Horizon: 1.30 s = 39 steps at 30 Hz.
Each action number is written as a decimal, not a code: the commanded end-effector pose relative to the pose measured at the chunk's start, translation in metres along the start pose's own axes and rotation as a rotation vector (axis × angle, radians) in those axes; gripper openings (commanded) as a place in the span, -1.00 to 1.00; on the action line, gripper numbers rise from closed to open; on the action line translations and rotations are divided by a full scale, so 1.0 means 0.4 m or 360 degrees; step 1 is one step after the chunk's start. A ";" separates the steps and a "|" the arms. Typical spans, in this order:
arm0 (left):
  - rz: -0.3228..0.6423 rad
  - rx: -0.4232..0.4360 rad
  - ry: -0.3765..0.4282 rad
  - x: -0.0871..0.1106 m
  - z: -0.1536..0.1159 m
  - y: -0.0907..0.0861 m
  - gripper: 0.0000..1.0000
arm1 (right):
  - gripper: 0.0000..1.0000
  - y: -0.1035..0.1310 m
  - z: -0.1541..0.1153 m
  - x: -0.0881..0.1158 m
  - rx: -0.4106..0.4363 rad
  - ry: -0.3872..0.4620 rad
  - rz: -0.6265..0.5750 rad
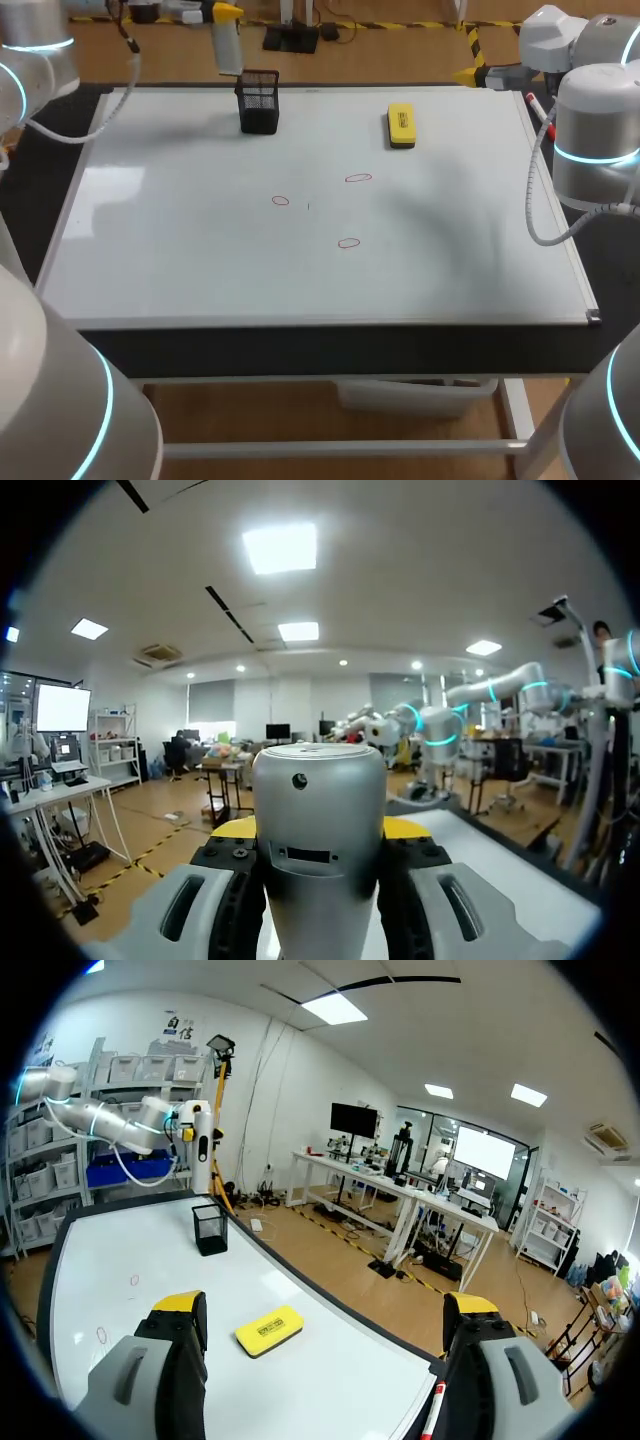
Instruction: Pick up the inspection probe, press it on each red-marked spot on the whiteboard one by one, put down the probe, pick up the eraser, and wipe off all the red marks.
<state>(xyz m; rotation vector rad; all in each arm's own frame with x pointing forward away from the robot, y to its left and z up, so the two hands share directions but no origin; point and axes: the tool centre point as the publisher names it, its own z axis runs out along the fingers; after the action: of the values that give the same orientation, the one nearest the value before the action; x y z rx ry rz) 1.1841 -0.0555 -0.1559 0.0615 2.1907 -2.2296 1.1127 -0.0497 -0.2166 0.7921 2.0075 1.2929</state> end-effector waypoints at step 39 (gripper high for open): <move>-0.0047 -0.0105 -0.0533 0.211 -0.347 0.141 -1.00 | 1.00 0.000 0.000 -0.001 0.0001 0.0002 0.0000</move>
<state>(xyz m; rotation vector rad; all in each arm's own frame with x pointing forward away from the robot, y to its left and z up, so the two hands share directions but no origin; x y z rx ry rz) 1.1127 0.0845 -0.2222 -0.0725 2.2263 -2.1528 1.1126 -0.0497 -0.2166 0.7920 2.0075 1.2930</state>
